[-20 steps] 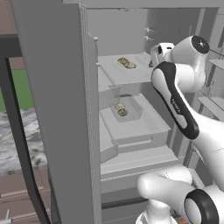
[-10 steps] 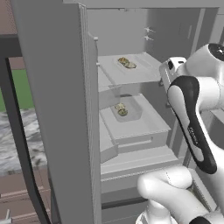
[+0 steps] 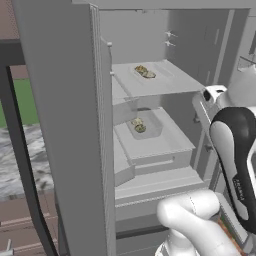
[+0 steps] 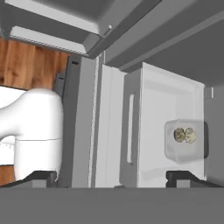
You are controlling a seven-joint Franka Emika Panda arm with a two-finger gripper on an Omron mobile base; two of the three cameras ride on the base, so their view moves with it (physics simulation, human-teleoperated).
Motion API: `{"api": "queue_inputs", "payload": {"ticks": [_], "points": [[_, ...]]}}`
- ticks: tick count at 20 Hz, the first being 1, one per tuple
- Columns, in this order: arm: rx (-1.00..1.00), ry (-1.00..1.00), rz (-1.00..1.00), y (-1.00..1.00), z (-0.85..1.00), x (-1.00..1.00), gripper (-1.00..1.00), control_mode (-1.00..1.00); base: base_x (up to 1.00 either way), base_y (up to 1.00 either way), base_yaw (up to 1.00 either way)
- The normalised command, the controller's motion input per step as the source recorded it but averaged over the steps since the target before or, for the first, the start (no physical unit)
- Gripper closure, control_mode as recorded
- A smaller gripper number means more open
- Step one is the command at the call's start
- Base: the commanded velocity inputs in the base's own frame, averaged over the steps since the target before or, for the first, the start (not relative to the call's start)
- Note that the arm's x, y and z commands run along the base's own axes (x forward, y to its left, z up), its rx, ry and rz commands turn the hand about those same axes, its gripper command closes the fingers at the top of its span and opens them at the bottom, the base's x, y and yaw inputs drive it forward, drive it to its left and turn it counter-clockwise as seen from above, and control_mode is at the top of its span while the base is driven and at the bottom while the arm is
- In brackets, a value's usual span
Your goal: Place two dumplings into each of the tupperware containers and then place the containers in the fridge.
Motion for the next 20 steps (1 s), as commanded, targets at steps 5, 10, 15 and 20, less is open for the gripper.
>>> {"api": "queue_inputs", "payload": {"ticks": [5,10,15,20], "points": [[-0.06,0.03,0.0,0.0,-0.16,-0.32,-1.0,-1.0,0.0,0.0,0.0],[0.0,0.0,0.0,0.0,-0.07,0.1,-1.0,-1.0,0.0,0.0,0.0],[0.0,0.0,0.0,0.0,-0.03,0.09,-1.0,-1.0,0.0,0.0,0.0],[0.0,0.0,0.0,0.0,-0.15,0.14,-1.0,-1.0,0.0,0.0,0.0]]}}
